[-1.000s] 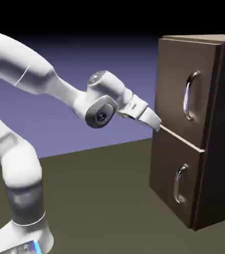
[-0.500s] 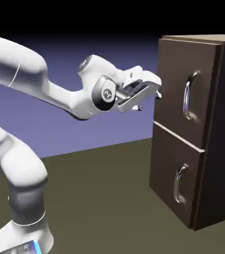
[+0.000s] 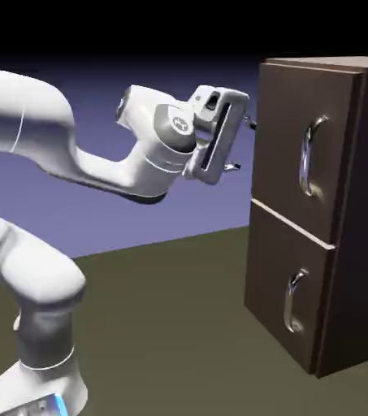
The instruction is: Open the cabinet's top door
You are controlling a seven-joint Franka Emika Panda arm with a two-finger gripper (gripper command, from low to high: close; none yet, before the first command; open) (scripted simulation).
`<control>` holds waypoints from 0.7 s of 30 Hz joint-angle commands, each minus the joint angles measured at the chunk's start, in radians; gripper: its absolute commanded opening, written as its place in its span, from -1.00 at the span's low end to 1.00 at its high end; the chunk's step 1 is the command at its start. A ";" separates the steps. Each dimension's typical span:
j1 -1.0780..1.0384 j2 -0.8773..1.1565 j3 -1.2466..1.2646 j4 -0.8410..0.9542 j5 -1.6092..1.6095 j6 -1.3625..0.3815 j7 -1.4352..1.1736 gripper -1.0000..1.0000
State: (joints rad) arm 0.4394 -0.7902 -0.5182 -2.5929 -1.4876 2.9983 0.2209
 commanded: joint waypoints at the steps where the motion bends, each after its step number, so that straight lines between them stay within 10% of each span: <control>1: 0.013 -0.006 -0.015 0.006 -0.044 -0.001 -0.015 0.00; 21: 0.262 -0.135 -0.318 0.133 -0.913 -0.024 -0.319 0.00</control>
State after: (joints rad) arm 0.7018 -0.9254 -0.8363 -2.4595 -2.4009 2.9746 -0.0983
